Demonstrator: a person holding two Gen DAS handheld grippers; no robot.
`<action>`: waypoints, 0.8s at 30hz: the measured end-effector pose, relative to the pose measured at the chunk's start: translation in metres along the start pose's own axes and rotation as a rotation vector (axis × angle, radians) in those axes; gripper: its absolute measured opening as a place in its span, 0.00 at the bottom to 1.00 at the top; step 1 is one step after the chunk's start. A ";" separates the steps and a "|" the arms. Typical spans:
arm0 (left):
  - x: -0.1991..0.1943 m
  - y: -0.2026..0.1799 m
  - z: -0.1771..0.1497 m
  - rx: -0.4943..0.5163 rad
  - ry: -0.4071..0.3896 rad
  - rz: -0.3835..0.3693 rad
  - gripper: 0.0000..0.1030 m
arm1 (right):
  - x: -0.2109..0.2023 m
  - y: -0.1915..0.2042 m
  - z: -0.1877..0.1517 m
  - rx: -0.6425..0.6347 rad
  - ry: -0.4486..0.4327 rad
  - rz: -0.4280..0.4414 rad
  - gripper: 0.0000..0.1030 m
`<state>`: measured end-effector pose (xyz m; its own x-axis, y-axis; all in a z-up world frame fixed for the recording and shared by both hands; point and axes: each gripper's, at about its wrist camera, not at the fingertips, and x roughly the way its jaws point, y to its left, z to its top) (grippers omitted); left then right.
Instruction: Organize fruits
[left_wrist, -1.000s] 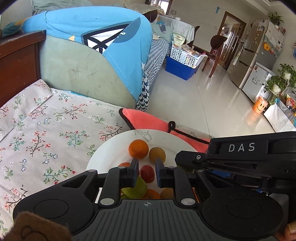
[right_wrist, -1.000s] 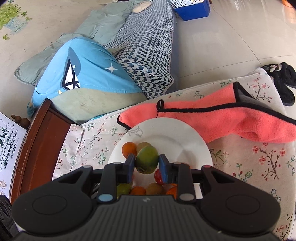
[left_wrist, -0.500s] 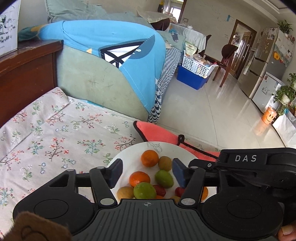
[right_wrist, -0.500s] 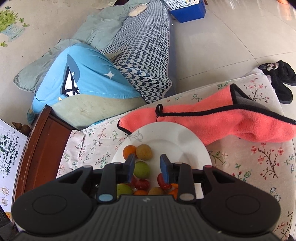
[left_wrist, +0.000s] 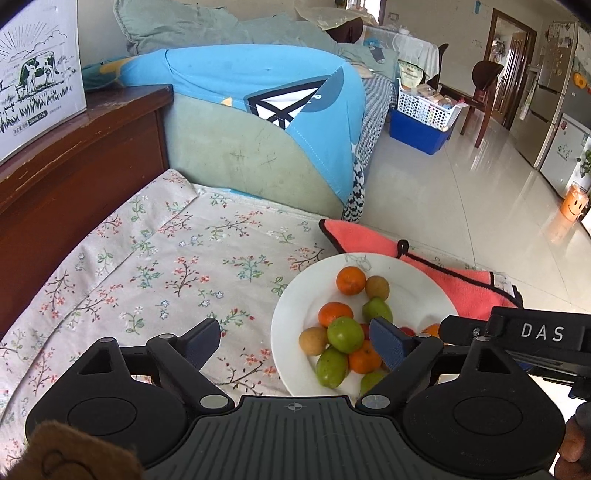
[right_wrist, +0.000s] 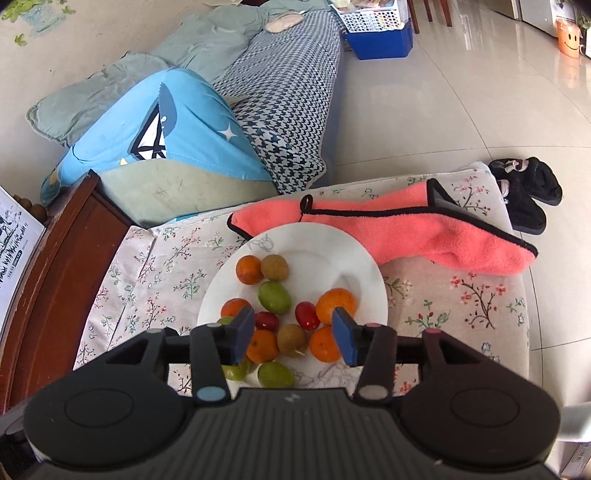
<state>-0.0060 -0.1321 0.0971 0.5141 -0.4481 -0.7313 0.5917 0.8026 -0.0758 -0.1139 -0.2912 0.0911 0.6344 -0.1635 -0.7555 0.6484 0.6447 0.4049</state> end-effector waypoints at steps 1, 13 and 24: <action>-0.002 0.000 -0.002 0.003 0.009 0.004 0.89 | -0.003 0.000 -0.003 0.008 0.002 -0.003 0.50; -0.015 -0.008 -0.016 0.093 0.063 0.051 0.93 | -0.025 -0.005 -0.025 -0.019 -0.009 -0.071 0.70; -0.005 -0.003 -0.014 0.078 0.105 0.095 0.93 | -0.021 0.003 -0.026 -0.110 -0.013 -0.152 0.80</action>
<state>-0.0192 -0.1263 0.0916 0.5045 -0.3249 -0.7999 0.5920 0.8046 0.0465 -0.1365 -0.2664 0.0945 0.5382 -0.2746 -0.7968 0.6879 0.6894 0.2271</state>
